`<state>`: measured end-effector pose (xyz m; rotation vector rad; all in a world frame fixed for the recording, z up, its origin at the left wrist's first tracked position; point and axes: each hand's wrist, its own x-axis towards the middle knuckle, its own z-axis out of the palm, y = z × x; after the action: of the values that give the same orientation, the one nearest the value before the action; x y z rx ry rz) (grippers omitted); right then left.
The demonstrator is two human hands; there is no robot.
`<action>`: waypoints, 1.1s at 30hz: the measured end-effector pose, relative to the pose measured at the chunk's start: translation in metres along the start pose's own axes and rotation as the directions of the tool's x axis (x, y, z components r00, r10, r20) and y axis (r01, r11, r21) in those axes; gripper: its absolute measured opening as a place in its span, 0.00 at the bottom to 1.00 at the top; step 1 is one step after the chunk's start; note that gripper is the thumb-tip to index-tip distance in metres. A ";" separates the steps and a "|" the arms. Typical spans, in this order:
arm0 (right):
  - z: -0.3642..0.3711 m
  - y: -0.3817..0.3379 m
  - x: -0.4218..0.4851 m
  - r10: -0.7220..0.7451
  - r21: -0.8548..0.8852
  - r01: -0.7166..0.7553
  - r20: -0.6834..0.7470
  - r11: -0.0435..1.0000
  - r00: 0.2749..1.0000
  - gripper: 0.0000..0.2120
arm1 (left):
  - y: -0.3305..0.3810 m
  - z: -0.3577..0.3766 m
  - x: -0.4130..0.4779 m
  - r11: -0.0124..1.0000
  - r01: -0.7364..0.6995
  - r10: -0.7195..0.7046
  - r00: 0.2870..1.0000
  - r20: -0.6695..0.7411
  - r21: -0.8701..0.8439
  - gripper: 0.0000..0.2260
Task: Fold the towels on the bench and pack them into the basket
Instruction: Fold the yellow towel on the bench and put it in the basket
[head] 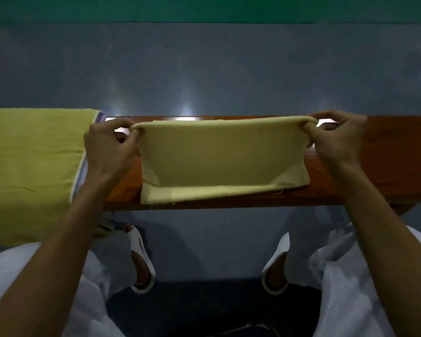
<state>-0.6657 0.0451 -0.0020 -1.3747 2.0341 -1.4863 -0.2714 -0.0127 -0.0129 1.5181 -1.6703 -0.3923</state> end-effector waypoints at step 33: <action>0.020 0.020 0.005 0.506 -0.316 -0.425 0.242 0.848 0.828 0.21 | -0.015 0.013 0.001 0.850 0.406 -0.502 0.820 0.277 0.336 0.16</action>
<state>-0.6651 0.0299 -0.0260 -0.9959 2.1812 -0.7645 -0.2706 -0.0206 -0.0309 2.1690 -1.6555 -0.7670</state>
